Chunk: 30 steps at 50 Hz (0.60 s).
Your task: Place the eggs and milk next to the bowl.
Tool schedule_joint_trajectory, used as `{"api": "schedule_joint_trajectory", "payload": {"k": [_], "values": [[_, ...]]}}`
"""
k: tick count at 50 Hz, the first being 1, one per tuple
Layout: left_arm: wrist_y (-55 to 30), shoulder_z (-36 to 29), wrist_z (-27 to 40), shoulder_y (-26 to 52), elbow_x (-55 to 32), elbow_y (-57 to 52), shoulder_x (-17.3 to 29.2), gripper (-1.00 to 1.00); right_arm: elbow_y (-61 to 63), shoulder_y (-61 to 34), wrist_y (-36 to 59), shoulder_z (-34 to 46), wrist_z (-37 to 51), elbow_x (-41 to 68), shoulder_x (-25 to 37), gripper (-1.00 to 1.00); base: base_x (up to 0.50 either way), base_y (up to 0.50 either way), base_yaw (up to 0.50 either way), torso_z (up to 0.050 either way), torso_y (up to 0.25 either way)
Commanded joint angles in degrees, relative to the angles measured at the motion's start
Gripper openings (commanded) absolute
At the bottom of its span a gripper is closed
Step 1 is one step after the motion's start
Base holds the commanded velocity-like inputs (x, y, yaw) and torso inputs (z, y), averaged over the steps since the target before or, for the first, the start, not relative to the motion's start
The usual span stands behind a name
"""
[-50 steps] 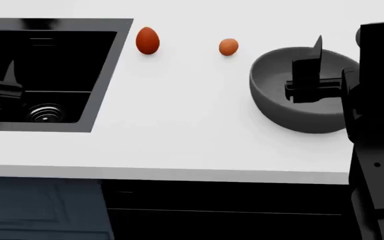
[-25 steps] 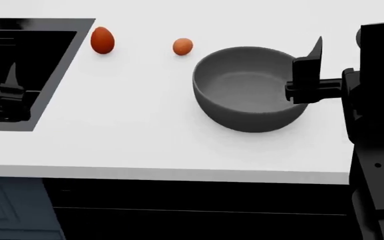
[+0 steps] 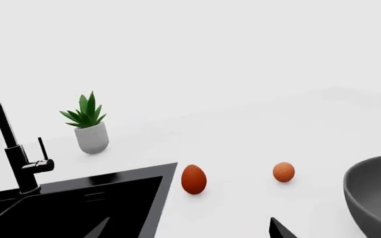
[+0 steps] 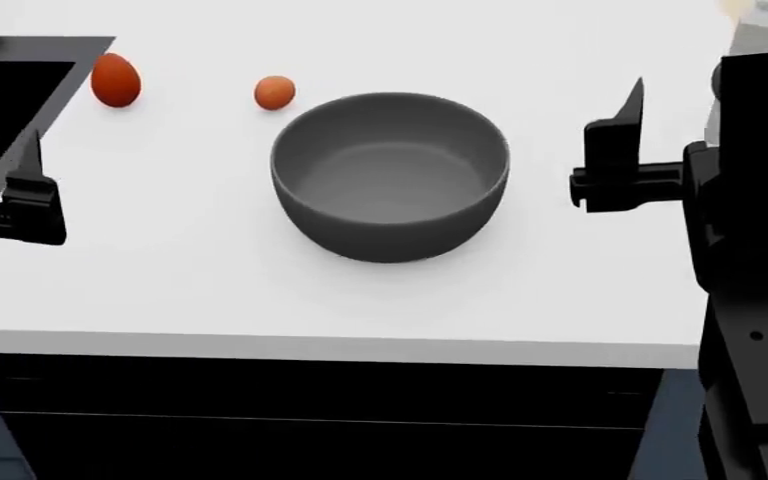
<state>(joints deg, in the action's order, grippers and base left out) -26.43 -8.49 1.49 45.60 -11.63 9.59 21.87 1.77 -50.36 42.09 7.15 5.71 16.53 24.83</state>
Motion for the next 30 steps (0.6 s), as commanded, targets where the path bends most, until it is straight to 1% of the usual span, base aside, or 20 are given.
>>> {"api": "schedule_joint_trajectory", "payload": {"k": [1,7,15,21,30], "values": [[0.6,1.5,-1.7,-0.6,0.5,-0.8,-0.9,1.0,0.3,0.6,-0.1,-1.5,-1.8,-0.6,-1.1,1.0,0.0,-0.33,0.0,0.0,0.0],[0.8,1.5,-1.7,-0.7,0.4,-0.6,-0.7,1.0,0.0,0.4,-0.1,-1.1,-1.8,-0.7,-1.2,1.0,0.0,-0.33,0.0,0.0,0.0],[0.6,1.5,-1.6,-0.8,0.2,-1.0,-0.6,1.0,-0.4,0.4,-0.3,-0.7,-2.1,-0.7,-1.2,1.0,0.0,0.0,0.0,0.0,0.0],[1.1,1.3,-1.7,-0.5,0.3,-0.3,-0.7,1.0,-0.6,0.3,-0.1,-0.3,-2.1,-0.8,-1.0,1.0,0.33,0.0,0.0,0.0,0.0],[1.0,1.3,-1.7,-0.2,0.1,-0.3,-0.6,1.0,-0.6,0.2,0.1,-0.1,-2.2,-0.7,-0.9,1.0,0.44,0.0,0.0,0.0,0.0]]}}
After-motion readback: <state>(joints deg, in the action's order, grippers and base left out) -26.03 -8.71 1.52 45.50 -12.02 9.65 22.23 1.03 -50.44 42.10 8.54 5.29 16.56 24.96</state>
